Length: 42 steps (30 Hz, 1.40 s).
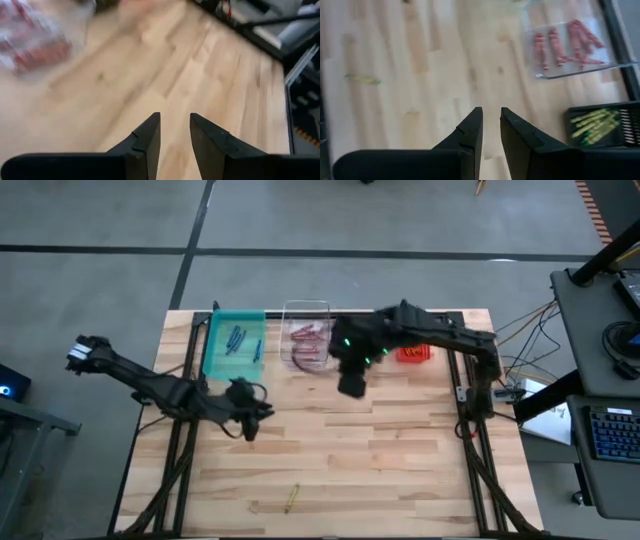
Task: Sort crayons
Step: Put the green crayon into the black bin
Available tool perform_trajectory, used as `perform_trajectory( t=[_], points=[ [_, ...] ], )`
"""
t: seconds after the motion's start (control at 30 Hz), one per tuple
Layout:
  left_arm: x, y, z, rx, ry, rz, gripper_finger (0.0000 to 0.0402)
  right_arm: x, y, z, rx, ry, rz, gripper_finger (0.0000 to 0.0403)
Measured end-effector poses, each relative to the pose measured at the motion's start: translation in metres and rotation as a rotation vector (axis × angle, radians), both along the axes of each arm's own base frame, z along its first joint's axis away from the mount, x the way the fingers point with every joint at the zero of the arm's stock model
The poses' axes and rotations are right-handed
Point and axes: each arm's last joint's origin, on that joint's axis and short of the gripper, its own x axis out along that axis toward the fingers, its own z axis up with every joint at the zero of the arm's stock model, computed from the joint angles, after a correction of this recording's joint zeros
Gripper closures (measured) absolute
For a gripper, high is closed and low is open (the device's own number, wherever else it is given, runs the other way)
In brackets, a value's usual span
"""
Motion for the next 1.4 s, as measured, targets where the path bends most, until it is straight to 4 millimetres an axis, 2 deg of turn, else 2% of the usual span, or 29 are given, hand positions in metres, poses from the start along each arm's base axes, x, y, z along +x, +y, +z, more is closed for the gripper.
perform_trajectory(
  t=[0.1, 0.2, 0.33, 0.43, 0.57, 0.73, 0.87, 1.13, 1.4],
  points=[
    [0.01, -0.015, -0.001, -0.035, 0.083, -0.004, 0.0314, -0.011, 0.031, 0.006, -0.02, -0.011, 0.026, 0.0346],
    [0.021, -0.031, -0.001, -0.041, 0.184, 0.001, 0.0314, -0.02, 0.058, 0.004, -0.099, 0.003, 0.017, 0.0346],
    [0.037, -0.061, -0.001, 0.02, 0.292, -0.038, 0.0314, -0.026, 0.089, -0.008, -0.139, 0.035, 0.021, 0.0346],
    [0.043, -0.086, -0.005, 0.13, 0.346, -0.079, 0.0314, -0.029, 0.11, -0.02, -0.136, 0.068, 0.037, 0.0346],
    [0.042, -0.121, -0.015, 0.306, 0.363, -0.175, 0.0314, -0.033, 0.132, -0.034, -0.136, 0.109, 0.05, 0.0346],
    [0.029, -0.157, -0.038, 0.462, 0.349, -0.303, 0.0314, -0.04, 0.153, -0.045, -0.126, 0.14, 0.054, 0.0346],
    [0.027, -0.169, -0.048, 0.469, 0.285, -0.236, 0.0314, -0.042, 0.166, -0.051, -0.122, 0.126, 0.035, 0.0346],
    [0.039, -0.185, -0.07, 0.36, 0.223, -0.188, 0.0309, -0.051, 0.191, -0.069, -0.104, 0.149, 0.009, 0.0346],
    [0.044, -0.2, -0.09, 0.253, 0.191, -0.16, 0.0254, -0.06, 0.218, -0.087, -0.066, 0.132, 0.007, 0.0346]
  ],
)
